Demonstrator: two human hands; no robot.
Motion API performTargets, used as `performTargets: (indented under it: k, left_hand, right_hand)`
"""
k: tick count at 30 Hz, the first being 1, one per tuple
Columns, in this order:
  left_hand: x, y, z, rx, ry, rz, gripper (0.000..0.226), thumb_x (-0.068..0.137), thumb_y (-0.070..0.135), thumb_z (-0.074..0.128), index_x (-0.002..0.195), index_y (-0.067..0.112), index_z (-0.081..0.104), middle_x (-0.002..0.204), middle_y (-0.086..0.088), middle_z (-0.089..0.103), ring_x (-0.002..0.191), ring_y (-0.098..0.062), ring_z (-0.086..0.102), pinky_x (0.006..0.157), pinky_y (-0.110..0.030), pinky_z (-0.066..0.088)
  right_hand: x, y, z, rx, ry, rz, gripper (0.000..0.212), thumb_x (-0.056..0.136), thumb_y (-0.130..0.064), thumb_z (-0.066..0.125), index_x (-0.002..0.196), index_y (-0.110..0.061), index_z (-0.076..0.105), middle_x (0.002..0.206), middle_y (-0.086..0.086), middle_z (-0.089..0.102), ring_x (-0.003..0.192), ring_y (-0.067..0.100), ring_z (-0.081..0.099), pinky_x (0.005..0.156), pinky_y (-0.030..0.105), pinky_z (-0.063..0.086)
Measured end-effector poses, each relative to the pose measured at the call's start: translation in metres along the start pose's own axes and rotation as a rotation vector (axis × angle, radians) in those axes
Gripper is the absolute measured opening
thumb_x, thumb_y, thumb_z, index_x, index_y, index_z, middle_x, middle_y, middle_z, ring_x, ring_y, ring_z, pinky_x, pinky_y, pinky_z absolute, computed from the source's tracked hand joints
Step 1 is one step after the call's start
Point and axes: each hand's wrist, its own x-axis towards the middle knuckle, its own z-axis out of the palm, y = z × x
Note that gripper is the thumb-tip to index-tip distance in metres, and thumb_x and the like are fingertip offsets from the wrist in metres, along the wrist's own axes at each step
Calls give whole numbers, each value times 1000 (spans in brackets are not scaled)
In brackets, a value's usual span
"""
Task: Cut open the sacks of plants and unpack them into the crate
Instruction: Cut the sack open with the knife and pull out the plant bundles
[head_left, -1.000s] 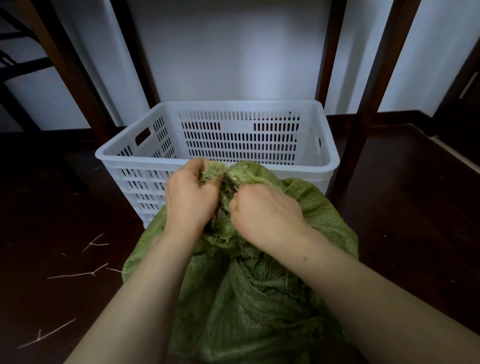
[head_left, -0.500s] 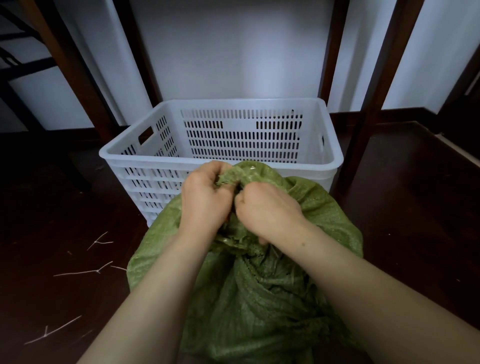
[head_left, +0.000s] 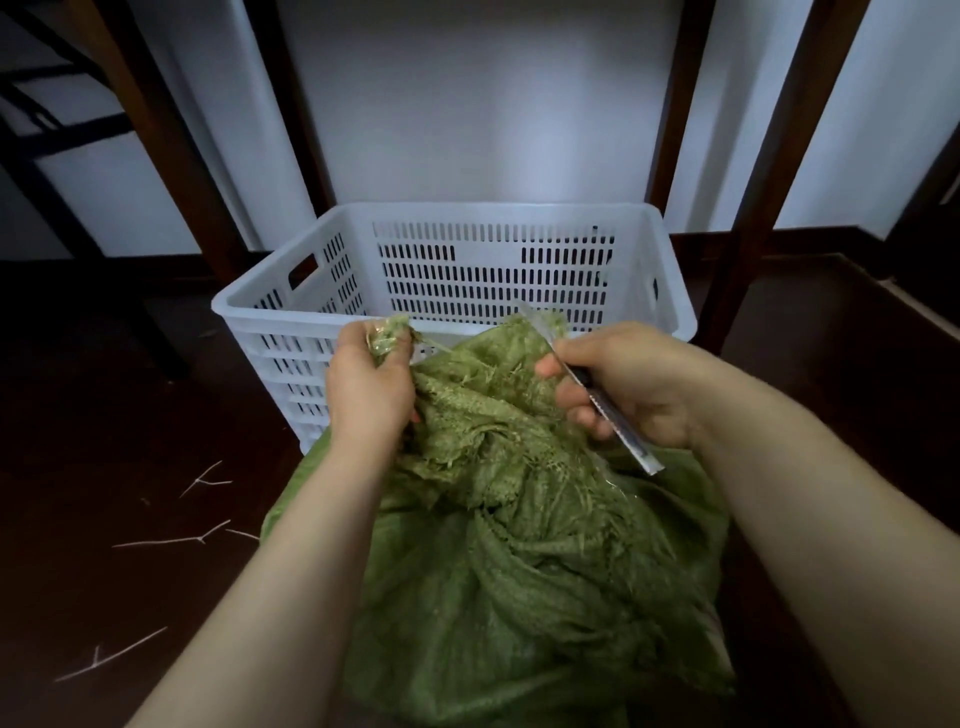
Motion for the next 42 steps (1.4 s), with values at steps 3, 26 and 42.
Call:
performTargets:
  k: [3,26,42]
  left_hand:
    - [-4,2,1,-97,-31,-10,23,97,26,52,119,18,53,76,2,61,54,-18,53,67,-40,53]
    - [29,5,-39,-1059,97,-455,20,93,29,57,90,11,65,88,-2,71,81,-16,68,75,-38,57]
    - [-58,66,17,675,-721,401,54,69,54,75,110,24,55,92,8,63,87,-14,61,77,-31,52]
  right_hand:
    - [0,-2,-12,161,-17,-8,39,100,-44,35,85,-12,52,45,-5,39,30,4,28,26,12,18]
    - [29,24,-56,-40,776,-307,16,75,-11,76,78,-17,62,84,6,67,60,13,60,49,21,49]
    - [20,-6,-29,383,320,-392,10,89,-15,64,94,-11,56,72,0,54,34,4,35,29,13,21]
